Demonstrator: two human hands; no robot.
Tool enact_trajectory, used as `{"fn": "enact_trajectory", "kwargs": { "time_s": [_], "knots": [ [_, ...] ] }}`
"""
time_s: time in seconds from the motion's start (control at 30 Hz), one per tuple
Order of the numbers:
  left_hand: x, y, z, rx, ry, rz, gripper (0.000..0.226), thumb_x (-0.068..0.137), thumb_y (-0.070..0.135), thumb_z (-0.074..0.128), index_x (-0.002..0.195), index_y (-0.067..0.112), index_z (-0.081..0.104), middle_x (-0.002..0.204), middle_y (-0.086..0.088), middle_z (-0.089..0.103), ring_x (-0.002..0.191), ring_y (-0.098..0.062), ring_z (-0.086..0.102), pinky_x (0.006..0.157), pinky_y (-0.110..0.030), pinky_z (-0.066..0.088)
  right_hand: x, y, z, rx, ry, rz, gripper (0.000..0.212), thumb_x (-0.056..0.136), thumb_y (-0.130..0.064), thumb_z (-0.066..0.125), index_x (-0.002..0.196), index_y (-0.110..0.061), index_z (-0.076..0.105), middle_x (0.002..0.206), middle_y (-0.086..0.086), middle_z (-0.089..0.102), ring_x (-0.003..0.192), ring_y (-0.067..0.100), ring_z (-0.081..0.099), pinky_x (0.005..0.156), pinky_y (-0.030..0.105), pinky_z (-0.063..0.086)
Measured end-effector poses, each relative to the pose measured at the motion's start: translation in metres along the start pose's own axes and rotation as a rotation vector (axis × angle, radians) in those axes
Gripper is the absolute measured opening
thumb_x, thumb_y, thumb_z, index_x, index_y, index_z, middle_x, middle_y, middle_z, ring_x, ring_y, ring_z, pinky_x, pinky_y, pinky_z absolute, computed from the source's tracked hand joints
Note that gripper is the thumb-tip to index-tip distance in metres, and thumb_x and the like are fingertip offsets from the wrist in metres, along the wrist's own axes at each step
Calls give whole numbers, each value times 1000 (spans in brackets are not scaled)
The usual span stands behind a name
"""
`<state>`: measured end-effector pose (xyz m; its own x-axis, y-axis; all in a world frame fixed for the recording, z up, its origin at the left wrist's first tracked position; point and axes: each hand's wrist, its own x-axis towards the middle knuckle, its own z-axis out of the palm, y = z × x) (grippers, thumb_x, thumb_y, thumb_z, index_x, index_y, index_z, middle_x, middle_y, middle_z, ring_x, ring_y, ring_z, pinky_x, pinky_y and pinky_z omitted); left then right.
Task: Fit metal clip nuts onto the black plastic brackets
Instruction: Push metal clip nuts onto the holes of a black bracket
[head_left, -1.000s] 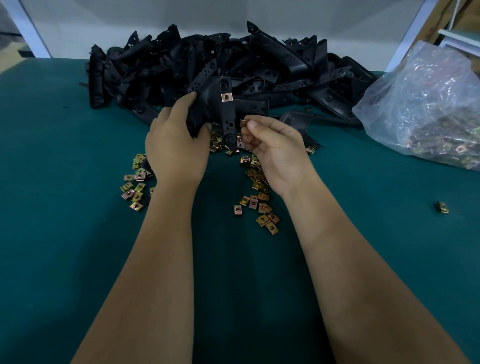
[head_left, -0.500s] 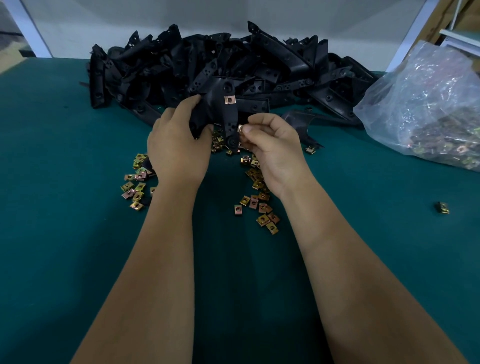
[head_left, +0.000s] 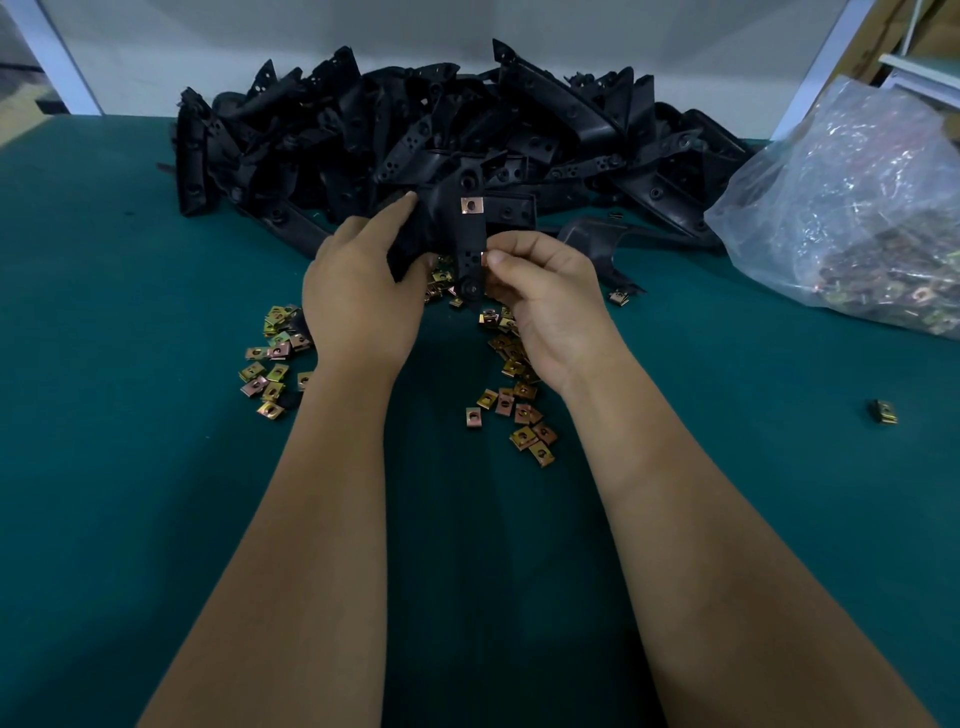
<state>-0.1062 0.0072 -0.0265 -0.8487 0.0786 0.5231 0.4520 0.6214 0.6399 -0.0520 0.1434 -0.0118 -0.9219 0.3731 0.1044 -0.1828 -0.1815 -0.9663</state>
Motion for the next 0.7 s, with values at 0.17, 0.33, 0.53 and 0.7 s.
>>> {"fn": "enact_trajectory", "kwargs": {
  "time_s": [0.17,0.33,0.53,0.7],
  "knots": [
    [0,0,1,-3,1,-3,53,90,30,67,141,31,53,114,-1,64,107,-26,56,85,-38,47,0,1,3,15,25,-11,19,89,7,62,92,-12,63,83,4,64,83,14,61,89,33,51],
    [1,1,1,-17,19,-33,52,90,30,67,140,33,54,110,1,64,105,-22,56,79,-28,40,-2,3,5,44,63,-12,19,87,6,65,89,-12,62,79,1,63,79,12,60,83,27,51],
    [1,4,1,9,23,-41,51,91,29,67,141,31,54,113,-2,65,107,-25,57,84,-36,46,-3,3,9,80,83,-3,20,87,7,65,86,-13,60,76,0,62,77,9,59,80,25,47],
    [0,6,2,-4,17,-44,50,91,28,67,140,31,54,114,-3,65,106,-27,57,87,-44,49,-5,5,13,71,85,9,20,86,6,66,85,-13,61,76,0,63,77,9,60,80,23,48]
  ]
}}
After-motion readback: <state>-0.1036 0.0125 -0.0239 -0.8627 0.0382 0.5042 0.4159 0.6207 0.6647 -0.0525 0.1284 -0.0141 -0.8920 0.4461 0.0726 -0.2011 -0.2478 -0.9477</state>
